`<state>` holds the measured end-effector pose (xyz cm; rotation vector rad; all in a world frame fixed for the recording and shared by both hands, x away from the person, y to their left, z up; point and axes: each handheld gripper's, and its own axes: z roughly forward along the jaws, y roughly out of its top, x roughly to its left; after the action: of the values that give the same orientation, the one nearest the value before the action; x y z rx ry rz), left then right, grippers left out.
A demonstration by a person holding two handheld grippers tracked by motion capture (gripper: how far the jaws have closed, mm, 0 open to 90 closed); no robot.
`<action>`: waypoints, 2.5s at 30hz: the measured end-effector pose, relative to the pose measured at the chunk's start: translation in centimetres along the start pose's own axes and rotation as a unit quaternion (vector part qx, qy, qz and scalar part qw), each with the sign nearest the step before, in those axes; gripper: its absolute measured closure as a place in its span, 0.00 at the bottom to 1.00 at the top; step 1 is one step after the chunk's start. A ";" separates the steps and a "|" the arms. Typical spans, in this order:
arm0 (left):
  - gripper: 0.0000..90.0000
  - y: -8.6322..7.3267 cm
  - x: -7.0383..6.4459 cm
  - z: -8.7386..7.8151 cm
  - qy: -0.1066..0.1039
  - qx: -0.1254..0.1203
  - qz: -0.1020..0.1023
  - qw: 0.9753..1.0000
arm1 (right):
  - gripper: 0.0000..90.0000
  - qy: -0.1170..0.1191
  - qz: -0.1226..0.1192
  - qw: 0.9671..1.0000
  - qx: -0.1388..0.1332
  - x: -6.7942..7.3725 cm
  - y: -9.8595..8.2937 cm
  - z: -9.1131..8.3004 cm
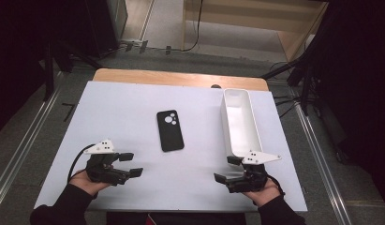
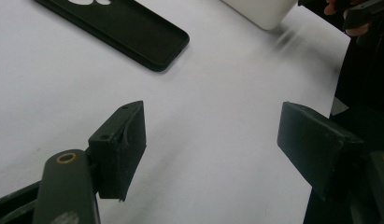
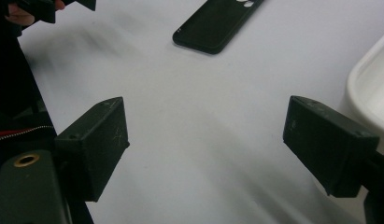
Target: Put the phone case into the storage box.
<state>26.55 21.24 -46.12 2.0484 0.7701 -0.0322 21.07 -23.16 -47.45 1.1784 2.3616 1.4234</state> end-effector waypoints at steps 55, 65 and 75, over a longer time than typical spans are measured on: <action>0.26 0.9 0.1 0.2 0.029 0.013 -0.006 0.999 | 0.14 -0.008 -0.002 1.000 0.021 0.1 0.0 0.3; 0.27 2.3 0.9 1.4 0.041 0.022 -0.028 0.999 | 0.14 -0.009 -0.002 1.000 0.021 0.1 0.0 0.3; 0.27 2.9 1.2 1.8 0.048 0.010 -0.038 0.998 | 0.14 -0.008 -0.002 1.000 0.021 0.1 0.0 0.4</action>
<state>29.56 19.31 -45.36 2.0512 0.9090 0.0152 21.19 -22.84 -47.61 1.1891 2.3919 1.3641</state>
